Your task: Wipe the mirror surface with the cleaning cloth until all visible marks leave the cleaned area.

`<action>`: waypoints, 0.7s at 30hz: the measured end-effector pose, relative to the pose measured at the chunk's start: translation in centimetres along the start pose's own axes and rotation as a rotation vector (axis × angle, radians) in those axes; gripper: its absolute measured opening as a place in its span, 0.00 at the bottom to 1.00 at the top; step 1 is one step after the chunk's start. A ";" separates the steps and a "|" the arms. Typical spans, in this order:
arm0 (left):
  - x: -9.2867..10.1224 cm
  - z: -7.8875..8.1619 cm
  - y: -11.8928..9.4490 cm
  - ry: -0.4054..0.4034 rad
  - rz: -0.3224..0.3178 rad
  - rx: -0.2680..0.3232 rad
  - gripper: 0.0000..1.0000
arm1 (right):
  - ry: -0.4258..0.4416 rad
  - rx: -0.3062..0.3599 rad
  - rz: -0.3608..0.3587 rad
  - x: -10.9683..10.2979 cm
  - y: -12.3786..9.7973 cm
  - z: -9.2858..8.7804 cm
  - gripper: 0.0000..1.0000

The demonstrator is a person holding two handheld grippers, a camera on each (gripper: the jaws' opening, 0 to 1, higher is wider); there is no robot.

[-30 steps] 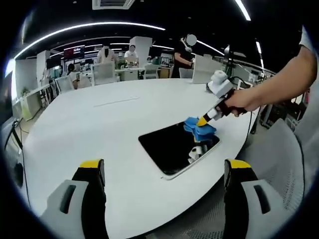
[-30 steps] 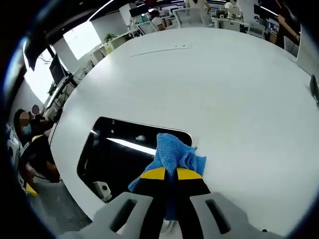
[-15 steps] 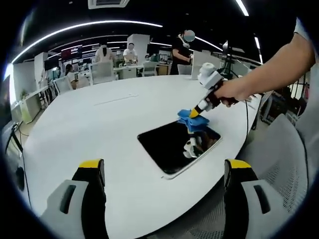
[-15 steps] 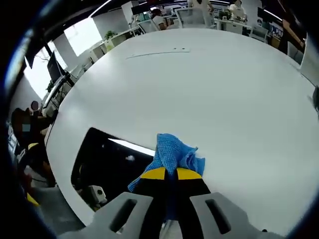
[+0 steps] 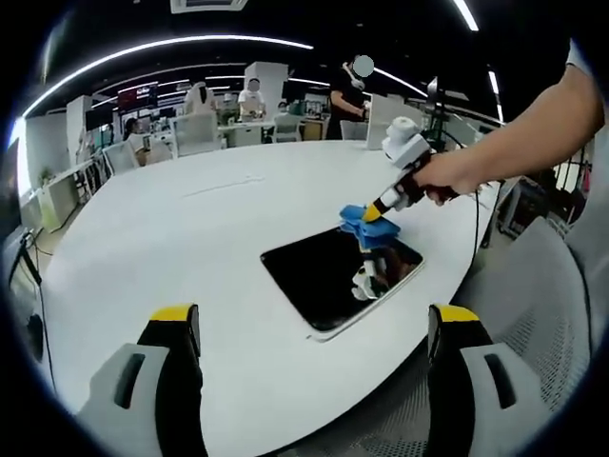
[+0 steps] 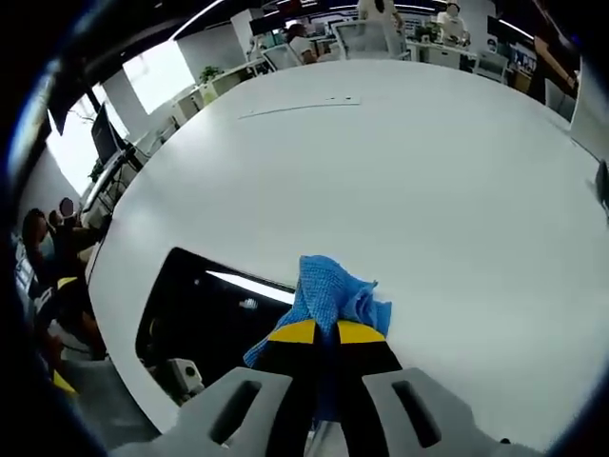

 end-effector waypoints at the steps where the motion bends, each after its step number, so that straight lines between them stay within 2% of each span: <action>1: 0.0 0.0 0.0 -0.001 0.001 0.004 0.99 | -0.003 -0.001 -0.002 0.0 0.1 0.0 0.00; 10: 0.1 0.2 0.0 0.009 -0.007 0.003 0.99 | -0.010 -0.004 -0.011 -0.1 0.1 0.0 0.00; 15: -0.2 0.2 0.0 -0.015 0.010 0.010 0.99 | -0.015 -0.005 -0.005 0.1 0.3 0.1 0.00; 21: -0.3 0.3 0.2 0.004 0.026 0.018 0.99 | -0.019 -0.005 -0.004 0.0 0.1 0.1 0.00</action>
Point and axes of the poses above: the point that each gripper's makers call its tool centre point, and the gripper's own axes: y roughly forward along the fingers, x roughly to its right, z roughly out of its top, the point moved 10 cm from there along -y, roughly backward along the fingers
